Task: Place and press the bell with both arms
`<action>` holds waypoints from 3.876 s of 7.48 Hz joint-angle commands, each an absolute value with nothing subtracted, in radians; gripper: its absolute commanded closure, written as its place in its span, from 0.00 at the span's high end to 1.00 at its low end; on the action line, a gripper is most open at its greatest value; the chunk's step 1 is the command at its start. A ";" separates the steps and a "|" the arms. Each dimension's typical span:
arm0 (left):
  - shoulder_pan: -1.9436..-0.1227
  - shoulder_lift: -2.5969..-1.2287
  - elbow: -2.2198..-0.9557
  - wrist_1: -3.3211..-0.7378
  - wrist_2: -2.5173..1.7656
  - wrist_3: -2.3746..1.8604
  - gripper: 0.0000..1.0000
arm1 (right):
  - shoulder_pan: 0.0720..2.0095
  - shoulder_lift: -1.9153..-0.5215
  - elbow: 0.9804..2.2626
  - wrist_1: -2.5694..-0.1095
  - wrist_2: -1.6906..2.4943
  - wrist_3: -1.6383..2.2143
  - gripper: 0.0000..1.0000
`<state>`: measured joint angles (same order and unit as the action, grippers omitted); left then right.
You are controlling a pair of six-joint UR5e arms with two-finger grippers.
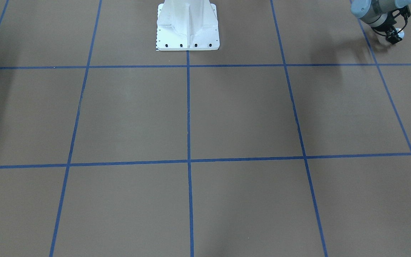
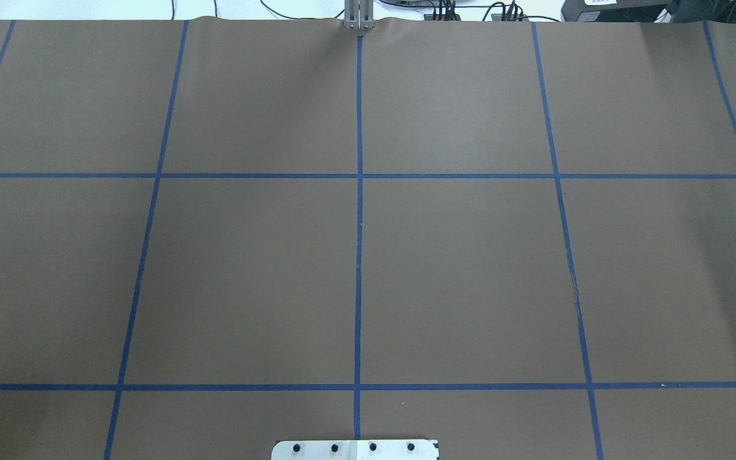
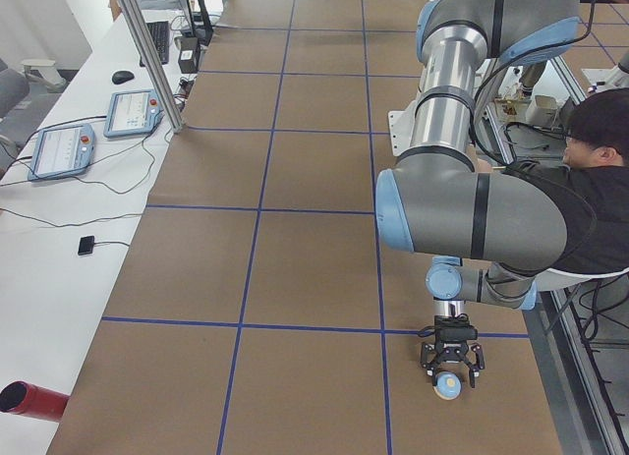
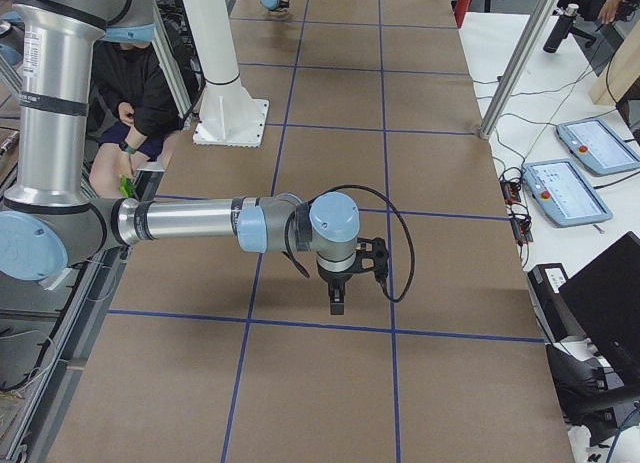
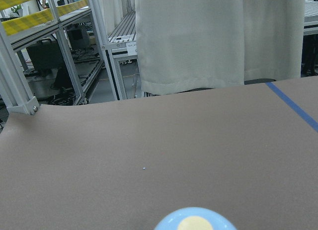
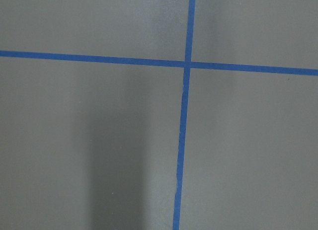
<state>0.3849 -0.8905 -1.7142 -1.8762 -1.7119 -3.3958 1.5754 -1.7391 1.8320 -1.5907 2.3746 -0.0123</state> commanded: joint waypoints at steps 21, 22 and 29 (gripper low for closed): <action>0.213 -0.816 -2.463 -1.319 -1.755 -2.855 0.00 | 1.578 -1.736 1.821 -1.597 2.376 -0.014 1.00; 0.210 -0.956 -2.495 -1.161 -1.753 -2.841 0.00 | 1.578 -1.732 1.809 -1.597 2.376 -0.015 1.00; -0.352 -1.932 -2.199 -0.589 -1.469 -2.180 0.00 | 1.578 -1.727 1.790 -1.595 2.381 -0.015 1.00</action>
